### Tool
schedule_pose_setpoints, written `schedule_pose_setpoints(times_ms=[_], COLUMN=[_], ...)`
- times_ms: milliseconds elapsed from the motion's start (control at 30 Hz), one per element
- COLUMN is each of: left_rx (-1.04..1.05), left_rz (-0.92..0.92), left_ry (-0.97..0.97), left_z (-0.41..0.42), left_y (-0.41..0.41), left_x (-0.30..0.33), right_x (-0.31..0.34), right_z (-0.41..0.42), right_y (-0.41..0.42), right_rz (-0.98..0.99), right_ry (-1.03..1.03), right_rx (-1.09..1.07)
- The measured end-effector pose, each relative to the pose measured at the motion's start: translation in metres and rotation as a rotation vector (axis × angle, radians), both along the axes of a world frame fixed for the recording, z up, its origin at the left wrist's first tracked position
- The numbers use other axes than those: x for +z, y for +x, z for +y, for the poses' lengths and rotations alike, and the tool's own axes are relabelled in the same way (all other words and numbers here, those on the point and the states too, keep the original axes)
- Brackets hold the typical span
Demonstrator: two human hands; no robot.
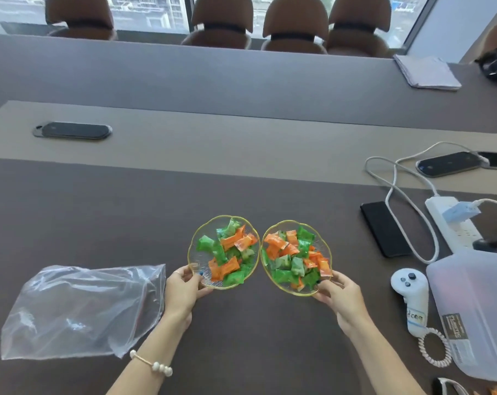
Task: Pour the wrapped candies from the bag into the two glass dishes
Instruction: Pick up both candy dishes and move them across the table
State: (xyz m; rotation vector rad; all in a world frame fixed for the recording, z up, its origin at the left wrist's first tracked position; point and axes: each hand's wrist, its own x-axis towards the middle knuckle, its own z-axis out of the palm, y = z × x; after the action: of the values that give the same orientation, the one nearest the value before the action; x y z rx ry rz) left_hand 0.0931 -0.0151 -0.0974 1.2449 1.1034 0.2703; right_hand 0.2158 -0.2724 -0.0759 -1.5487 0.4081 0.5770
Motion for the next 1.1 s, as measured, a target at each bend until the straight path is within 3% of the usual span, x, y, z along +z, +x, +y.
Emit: schedule_pose_setpoints(times_ms=[267, 667, 1100], left_rx=[0.01, 0.009, 0.056], left_rz=[-0.045, 0.01, 0.067], left_ry=[0.017, 0.101, 0.102], left_z=[0.092, 0.198, 0.206], left_y=[0.125, 0.295, 0.35], left_x=[0.019, -0.014, -0.037], right_x=[0.015, -0.02, -0.059], right_z=[0.085, 0.207, 0.233], right_y=[0.117, 0.27, 0.34], right_rz=[-0.039, -0.044, -0.05], right_ry=[0.011, 0.024, -0.148], right_rx=[-0.09, -0.194, -0.156])
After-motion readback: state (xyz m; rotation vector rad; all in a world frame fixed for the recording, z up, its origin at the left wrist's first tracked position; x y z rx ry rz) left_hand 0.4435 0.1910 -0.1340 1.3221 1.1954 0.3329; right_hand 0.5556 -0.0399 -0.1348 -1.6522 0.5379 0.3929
